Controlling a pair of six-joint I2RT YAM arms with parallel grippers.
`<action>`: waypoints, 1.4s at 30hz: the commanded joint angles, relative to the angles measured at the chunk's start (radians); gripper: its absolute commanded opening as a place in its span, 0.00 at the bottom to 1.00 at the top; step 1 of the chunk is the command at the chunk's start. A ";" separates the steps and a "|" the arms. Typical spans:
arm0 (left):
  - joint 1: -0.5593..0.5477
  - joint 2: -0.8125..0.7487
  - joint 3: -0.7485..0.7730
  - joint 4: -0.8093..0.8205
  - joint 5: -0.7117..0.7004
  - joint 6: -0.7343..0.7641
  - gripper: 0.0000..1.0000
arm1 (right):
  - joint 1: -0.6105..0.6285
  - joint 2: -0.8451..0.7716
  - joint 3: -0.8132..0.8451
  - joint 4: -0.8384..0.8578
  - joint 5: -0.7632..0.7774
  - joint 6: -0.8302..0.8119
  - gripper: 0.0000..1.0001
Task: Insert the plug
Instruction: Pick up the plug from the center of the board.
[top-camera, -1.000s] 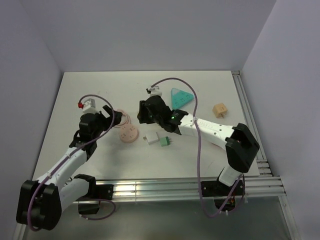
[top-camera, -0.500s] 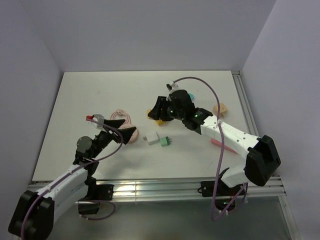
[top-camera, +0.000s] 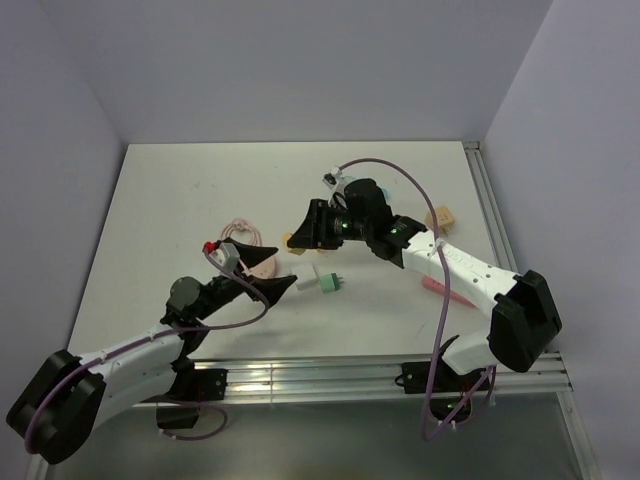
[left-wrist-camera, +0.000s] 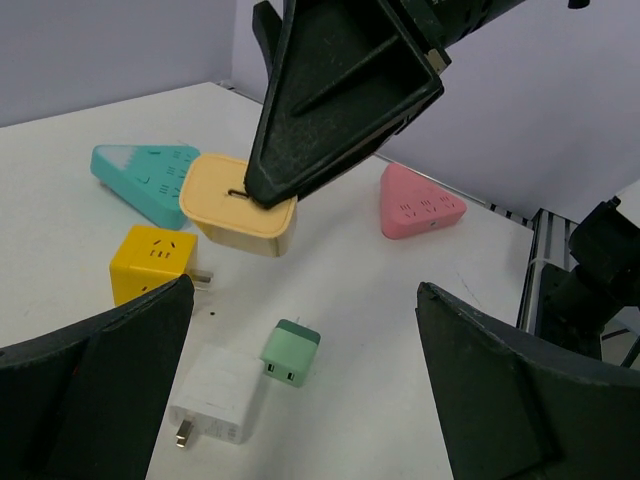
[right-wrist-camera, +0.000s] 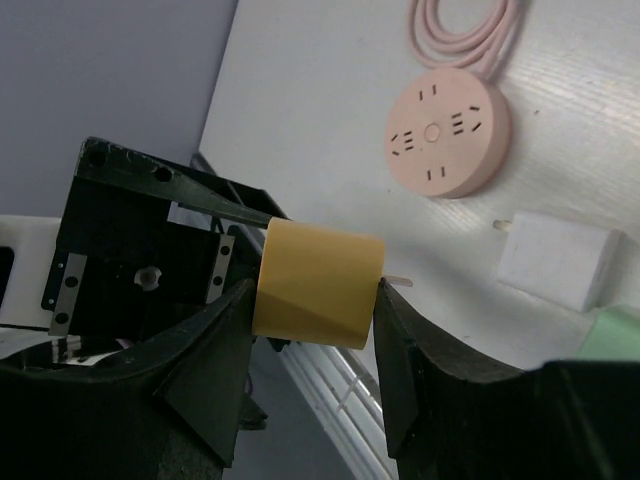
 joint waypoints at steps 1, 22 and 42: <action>-0.021 0.007 0.026 0.078 -0.008 0.061 0.99 | 0.000 -0.012 -0.032 0.072 -0.126 0.032 0.38; -0.062 0.053 0.047 0.049 -0.057 0.115 0.99 | 0.035 -0.041 -0.145 0.261 -0.292 0.169 0.37; -0.065 0.001 0.035 0.060 -0.020 0.121 0.80 | 0.046 -0.025 -0.174 0.330 -0.330 0.230 0.38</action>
